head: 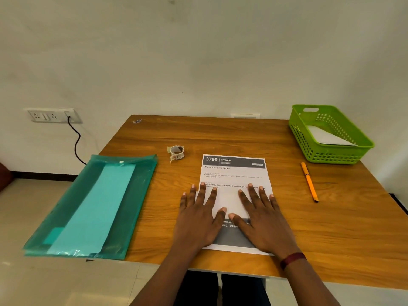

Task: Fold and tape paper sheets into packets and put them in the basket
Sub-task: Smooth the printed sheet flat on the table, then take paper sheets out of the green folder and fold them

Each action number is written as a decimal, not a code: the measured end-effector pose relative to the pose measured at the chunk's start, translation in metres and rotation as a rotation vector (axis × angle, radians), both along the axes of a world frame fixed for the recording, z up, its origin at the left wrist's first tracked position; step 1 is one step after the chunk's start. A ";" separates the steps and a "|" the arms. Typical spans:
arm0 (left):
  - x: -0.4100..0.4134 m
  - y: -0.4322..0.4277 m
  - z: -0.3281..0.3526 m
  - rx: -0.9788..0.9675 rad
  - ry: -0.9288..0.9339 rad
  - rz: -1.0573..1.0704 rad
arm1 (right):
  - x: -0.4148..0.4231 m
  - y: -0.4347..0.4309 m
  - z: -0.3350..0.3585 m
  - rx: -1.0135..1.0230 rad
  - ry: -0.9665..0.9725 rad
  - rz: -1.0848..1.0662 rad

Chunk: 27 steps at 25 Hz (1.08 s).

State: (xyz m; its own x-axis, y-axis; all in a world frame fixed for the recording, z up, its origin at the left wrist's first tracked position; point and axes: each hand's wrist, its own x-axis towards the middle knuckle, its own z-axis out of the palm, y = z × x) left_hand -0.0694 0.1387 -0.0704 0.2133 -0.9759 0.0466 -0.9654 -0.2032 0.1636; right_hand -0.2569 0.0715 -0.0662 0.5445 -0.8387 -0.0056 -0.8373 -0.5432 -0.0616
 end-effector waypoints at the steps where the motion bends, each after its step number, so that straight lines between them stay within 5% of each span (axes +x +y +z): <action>1: 0.000 0.001 0.000 -0.003 0.007 0.004 | 0.000 0.000 0.000 0.001 0.001 -0.001; 15: 0.014 0.013 0.027 -0.112 0.389 0.065 | 0.016 0.004 0.027 0.039 -0.087 -0.089; 21: 0.115 0.046 0.060 -0.282 0.382 0.267 | 0.113 0.004 0.090 0.140 -0.357 0.265; 27: 0.222 0.090 0.053 -0.267 0.272 0.518 | 0.221 -0.003 0.070 0.199 -0.344 0.569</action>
State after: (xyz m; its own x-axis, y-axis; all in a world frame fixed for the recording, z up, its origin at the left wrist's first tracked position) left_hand 0.1529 0.2286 -0.0176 0.6924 -0.7054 0.1513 -0.6699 -0.5508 0.4979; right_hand -0.0359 0.0682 0.0035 0.8978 -0.4230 0.1225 -0.3404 -0.8430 -0.4164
